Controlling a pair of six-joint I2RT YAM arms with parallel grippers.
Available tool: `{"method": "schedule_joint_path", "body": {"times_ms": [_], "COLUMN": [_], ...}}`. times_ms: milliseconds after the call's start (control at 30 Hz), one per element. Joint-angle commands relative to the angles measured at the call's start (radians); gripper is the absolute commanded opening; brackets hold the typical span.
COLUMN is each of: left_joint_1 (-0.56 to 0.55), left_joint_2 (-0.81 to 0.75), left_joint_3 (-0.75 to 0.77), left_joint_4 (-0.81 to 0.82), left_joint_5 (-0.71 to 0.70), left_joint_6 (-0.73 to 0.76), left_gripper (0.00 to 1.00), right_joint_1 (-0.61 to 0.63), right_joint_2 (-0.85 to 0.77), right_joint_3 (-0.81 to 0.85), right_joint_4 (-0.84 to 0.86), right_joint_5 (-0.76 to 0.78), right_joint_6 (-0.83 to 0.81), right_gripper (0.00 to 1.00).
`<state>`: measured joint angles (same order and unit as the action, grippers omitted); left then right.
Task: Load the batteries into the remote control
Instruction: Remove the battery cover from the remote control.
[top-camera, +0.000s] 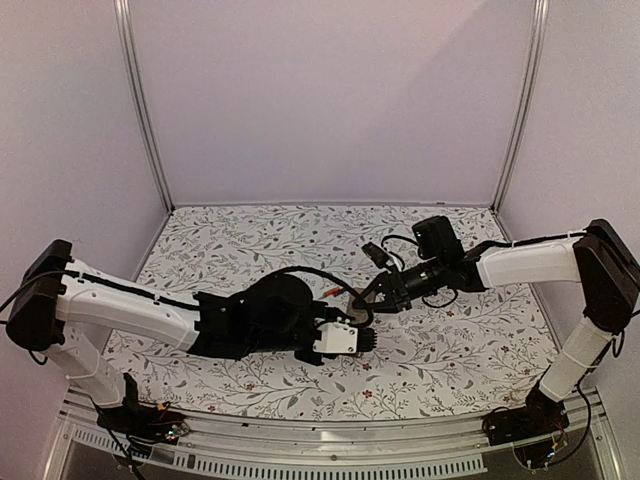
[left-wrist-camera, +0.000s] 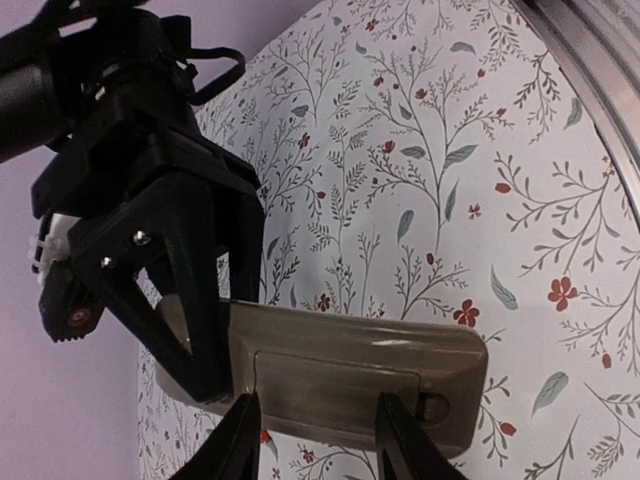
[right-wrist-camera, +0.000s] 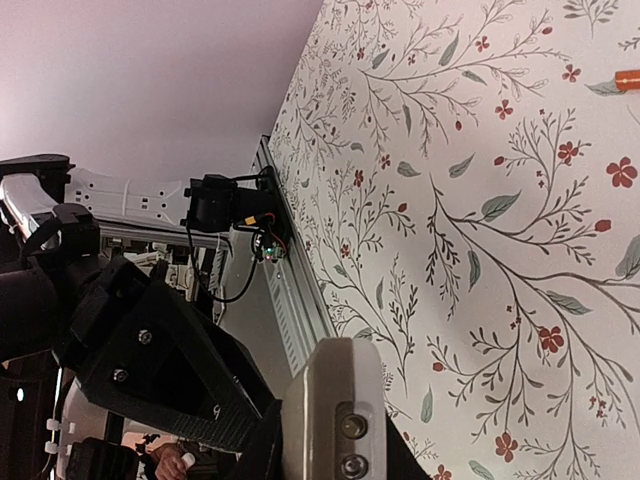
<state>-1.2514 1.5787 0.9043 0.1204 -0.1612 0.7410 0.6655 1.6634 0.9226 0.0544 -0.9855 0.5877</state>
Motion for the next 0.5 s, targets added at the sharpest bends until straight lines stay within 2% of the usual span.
{"method": "schedule_joint_path", "body": {"times_ms": [0,233,467], "left_joint_1": [0.007,0.003,-0.003], "left_joint_2": [-0.033,-0.054,-0.054], "left_joint_3": [-0.018,-0.036,-0.017], "left_joint_4": [0.071,0.044,-0.054], "left_joint_5": [-0.042,-0.015,0.099], "left_joint_6": [0.015,0.01,-0.035], "left_gripper": [0.4,0.41,0.51], "right_joint_1": [0.02,0.008,0.006], "right_joint_2": [0.035,0.042,0.033], "right_joint_3": [0.014,0.021,0.021], "right_joint_4": [-0.002,-0.007,-0.009], "right_joint_5": [-0.022,-0.007,-0.023], "right_joint_6": [0.009,0.017,0.015], "right_gripper": [0.0,0.0,0.0]}}
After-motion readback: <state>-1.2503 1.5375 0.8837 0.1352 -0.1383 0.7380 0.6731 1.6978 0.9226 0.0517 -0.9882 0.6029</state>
